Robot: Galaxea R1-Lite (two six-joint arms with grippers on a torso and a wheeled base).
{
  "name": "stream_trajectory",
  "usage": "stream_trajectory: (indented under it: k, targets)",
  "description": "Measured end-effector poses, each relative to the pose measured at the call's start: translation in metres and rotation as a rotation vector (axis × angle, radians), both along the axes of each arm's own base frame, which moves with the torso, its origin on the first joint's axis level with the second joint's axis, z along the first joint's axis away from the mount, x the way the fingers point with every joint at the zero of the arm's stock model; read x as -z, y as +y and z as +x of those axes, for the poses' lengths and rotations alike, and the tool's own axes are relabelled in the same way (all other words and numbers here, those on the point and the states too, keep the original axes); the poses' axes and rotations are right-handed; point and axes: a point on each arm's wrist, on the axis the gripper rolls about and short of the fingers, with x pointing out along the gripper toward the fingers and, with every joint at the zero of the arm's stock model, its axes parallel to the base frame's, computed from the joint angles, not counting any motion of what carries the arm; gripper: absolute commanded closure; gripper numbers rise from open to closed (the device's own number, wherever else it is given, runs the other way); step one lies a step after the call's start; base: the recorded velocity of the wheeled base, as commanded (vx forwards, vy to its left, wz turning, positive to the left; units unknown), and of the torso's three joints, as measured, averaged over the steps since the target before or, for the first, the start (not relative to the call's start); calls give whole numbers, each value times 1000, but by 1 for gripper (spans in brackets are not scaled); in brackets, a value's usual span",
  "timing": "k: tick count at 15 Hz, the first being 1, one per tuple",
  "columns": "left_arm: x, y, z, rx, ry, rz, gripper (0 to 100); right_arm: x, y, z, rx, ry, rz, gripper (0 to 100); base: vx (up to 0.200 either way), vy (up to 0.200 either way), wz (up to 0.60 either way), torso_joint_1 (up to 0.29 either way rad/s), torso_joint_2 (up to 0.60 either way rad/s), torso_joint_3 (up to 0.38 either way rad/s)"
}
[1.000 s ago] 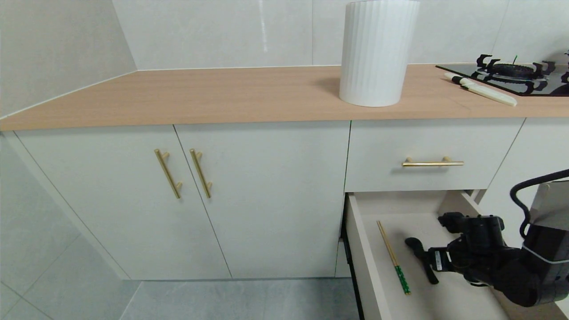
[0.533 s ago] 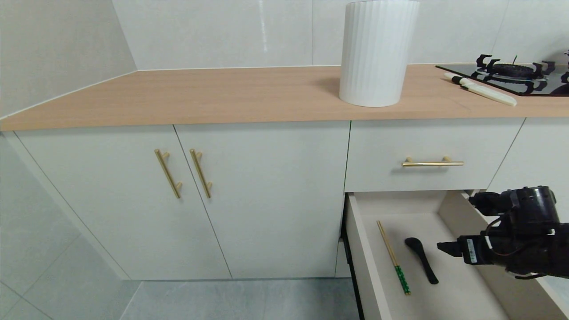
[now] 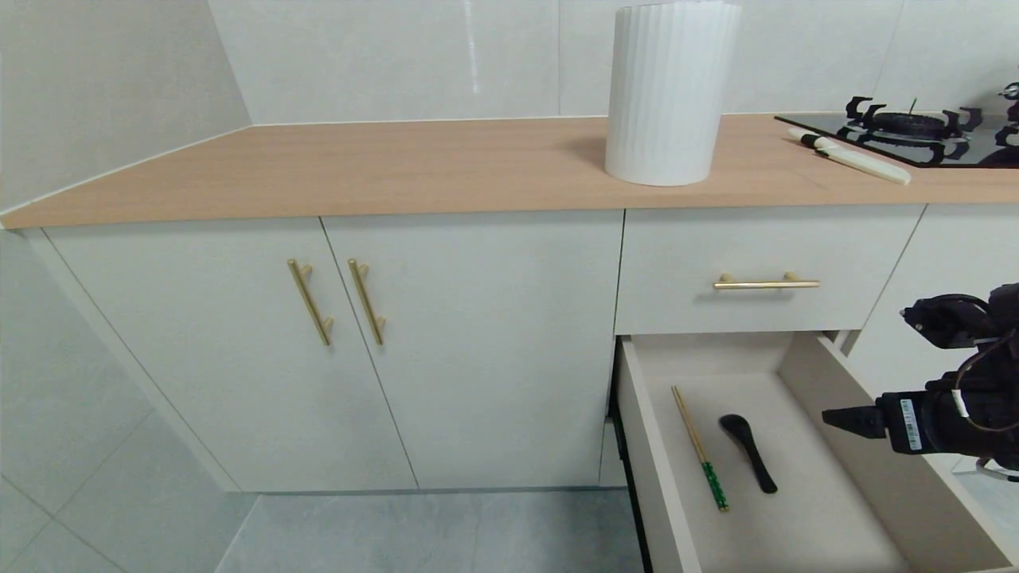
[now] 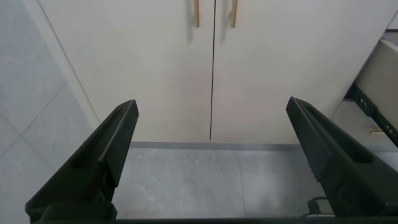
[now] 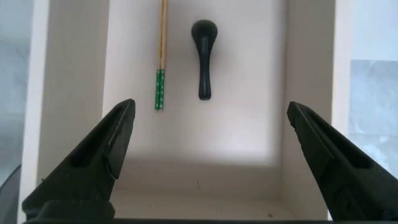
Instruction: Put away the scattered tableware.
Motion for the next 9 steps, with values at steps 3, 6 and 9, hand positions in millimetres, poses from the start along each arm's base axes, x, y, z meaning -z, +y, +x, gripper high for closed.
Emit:
stream_trajectory:
  k: [3,6,9]
  targets:
    - [0,0,0,0,0,0,0,-4,0,-5,-4,3,-3,0,-200,0,0,1,2,4]
    - [0,0,0,0,0,0,0,-2,3,-12,-24,47,-8,0,-133,0,0,3,3,2]
    - [0,0,0,0,0,0,0,-1,11,-18,-66,88,-13,0,0,0,0,0,0,0]
